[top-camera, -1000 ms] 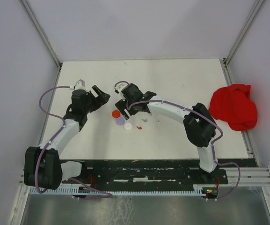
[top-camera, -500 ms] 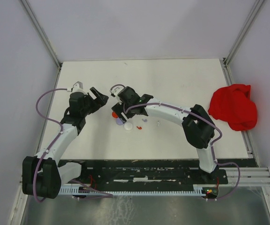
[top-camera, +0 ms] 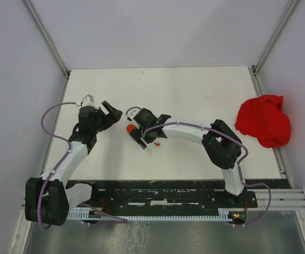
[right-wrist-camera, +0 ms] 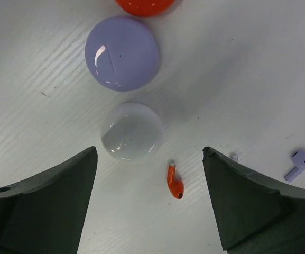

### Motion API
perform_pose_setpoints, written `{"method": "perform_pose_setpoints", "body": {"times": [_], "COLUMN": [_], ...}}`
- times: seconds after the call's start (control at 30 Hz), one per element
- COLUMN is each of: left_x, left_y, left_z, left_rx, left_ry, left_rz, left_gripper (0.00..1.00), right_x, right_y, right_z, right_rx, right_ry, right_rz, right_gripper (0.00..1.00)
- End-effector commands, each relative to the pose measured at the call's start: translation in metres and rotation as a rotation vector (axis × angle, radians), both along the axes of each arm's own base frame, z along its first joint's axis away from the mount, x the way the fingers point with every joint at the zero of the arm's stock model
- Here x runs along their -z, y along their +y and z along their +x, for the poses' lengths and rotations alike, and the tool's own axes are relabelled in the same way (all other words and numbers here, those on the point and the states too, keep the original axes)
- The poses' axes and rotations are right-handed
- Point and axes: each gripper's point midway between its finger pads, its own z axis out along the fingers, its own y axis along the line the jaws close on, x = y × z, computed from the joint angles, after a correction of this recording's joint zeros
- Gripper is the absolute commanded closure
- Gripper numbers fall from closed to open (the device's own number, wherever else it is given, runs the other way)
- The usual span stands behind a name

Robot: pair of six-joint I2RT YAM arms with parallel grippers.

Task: Insert the wireless bluetooth earbuds into the charging case
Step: Pick up the charging case at the center of the board.

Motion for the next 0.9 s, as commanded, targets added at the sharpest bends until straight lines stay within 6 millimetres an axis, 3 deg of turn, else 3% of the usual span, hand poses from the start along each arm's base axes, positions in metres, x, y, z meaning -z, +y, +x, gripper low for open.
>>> {"method": "perform_pose_setpoints", "body": {"times": [0.0,0.87], "left_x": [-0.013,-0.007], "left_y": [0.003,0.004], "left_z": [0.001,0.006], "left_rx": [0.002,0.001], "left_ry": [-0.052,-0.042], "left_rz": [0.017,0.030], "left_gripper": [0.05,0.05], "right_x": [-0.019,0.007], "right_y": [0.003,0.009], "right_z": [-0.002,0.003], "right_rx": [-0.012,-0.056], "right_ry": [-0.049,-0.078], "right_rz": [0.036,-0.053], "right_gripper": [0.11,0.11]}}
